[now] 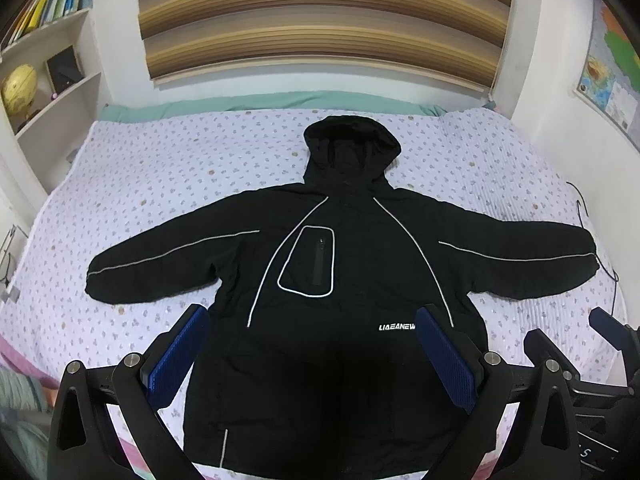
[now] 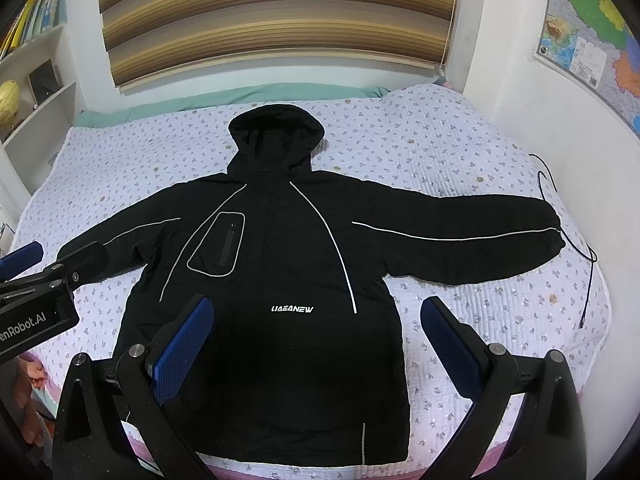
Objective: Fold large clothes
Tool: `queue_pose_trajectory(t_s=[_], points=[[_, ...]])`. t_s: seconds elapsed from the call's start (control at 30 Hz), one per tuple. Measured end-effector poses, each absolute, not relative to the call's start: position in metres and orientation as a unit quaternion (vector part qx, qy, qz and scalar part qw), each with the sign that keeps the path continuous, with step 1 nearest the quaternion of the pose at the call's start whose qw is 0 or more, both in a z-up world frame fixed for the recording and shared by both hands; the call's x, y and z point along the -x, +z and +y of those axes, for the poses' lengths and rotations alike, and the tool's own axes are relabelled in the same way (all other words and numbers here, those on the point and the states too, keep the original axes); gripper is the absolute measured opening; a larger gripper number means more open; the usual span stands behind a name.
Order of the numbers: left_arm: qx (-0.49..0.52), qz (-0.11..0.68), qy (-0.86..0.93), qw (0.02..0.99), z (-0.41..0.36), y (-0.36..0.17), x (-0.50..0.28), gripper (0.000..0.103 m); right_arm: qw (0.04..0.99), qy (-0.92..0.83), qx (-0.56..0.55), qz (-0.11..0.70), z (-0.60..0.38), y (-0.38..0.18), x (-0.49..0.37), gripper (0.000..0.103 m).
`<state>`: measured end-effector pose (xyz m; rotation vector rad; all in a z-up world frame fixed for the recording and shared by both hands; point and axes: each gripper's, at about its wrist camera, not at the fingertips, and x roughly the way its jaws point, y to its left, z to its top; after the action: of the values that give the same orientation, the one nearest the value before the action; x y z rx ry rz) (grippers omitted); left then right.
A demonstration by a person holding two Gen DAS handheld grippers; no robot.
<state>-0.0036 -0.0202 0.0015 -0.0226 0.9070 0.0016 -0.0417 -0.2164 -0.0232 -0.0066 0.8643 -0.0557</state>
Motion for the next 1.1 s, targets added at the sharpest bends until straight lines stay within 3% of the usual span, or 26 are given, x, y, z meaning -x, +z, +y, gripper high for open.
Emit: queue_pose_trajectory(t_s=[1.1], points=[[0.017,0.454,-0.004,0.891,-0.018,-0.006,0.008,0.102,0.908,-0.007,0.005,0.420,-0.201,-0.028,0.043,0.103]])
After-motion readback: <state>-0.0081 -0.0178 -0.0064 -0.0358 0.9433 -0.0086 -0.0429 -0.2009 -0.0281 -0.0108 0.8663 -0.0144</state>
